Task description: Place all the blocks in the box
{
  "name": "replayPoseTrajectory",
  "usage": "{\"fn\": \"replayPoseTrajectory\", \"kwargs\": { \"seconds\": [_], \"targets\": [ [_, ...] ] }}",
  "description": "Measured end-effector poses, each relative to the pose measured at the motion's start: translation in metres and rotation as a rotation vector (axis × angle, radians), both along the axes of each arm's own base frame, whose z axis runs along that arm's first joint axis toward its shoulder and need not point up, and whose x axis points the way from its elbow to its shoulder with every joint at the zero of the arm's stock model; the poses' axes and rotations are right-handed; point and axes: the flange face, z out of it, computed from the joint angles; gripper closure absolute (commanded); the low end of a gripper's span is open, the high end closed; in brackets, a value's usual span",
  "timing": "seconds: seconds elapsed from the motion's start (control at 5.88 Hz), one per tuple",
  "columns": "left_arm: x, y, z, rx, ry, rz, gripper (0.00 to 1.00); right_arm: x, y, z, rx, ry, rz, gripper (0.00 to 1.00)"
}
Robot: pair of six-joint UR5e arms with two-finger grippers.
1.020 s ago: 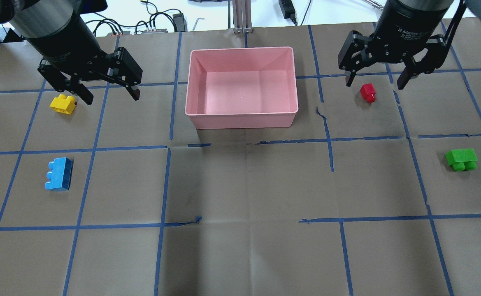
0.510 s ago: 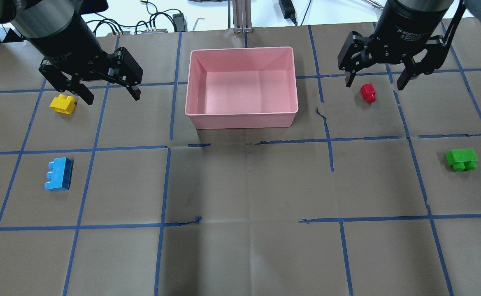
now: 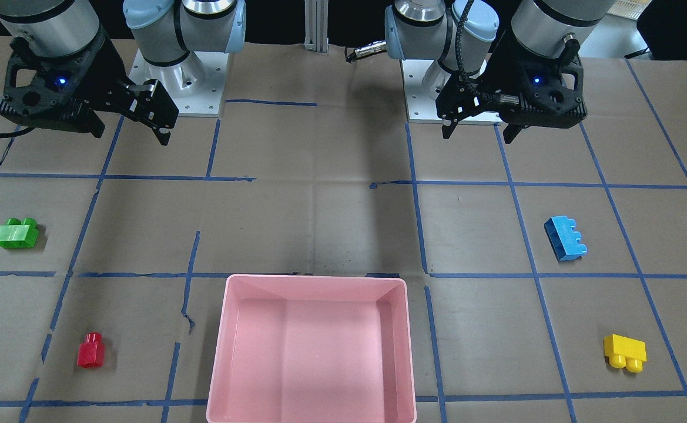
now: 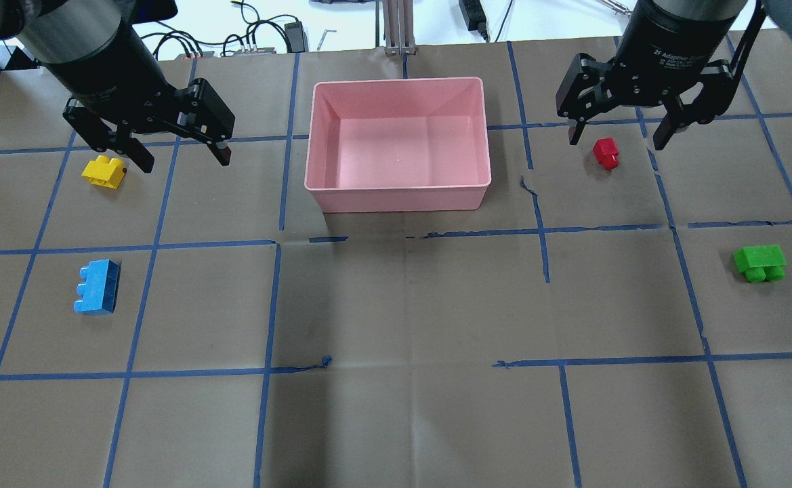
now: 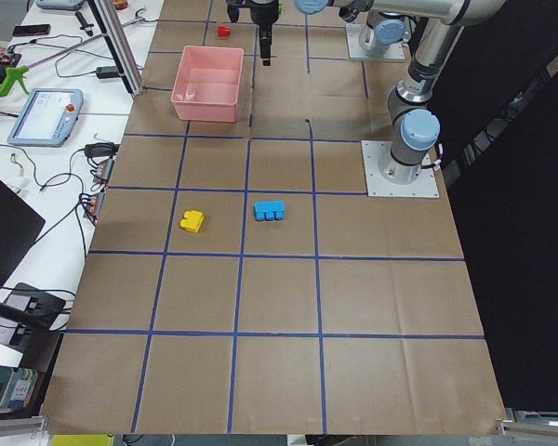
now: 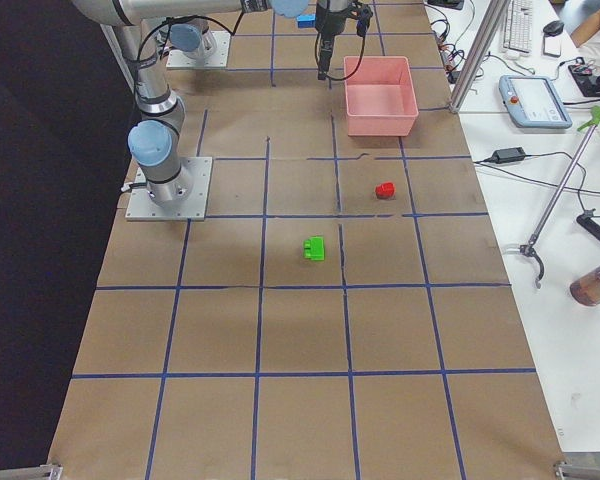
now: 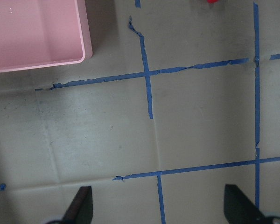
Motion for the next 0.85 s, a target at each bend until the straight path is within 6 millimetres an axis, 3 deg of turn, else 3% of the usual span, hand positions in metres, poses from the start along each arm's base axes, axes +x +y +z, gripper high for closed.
{"fn": "replayPoseTrajectory", "kwargs": {
  "seconds": [0.17, 0.51, 0.85],
  "targets": [
    [0.017, 0.0, -0.003, 0.011, -0.042, 0.022, 0.01, -0.003, 0.0, 0.0, 0.0, 0.002, -0.005, 0.0],
    [0.084, -0.006, -0.017, 0.053, -0.114, 0.113, 0.01, -0.026, -0.006, 0.009, -0.032, 0.008, 0.005, 0.0],
    [0.175, -0.015, -0.068, 0.125, -0.079, 0.106, 0.01, -0.112, -0.019, 0.007, -0.031, 0.003, 0.111, 0.0]
  ]
}}
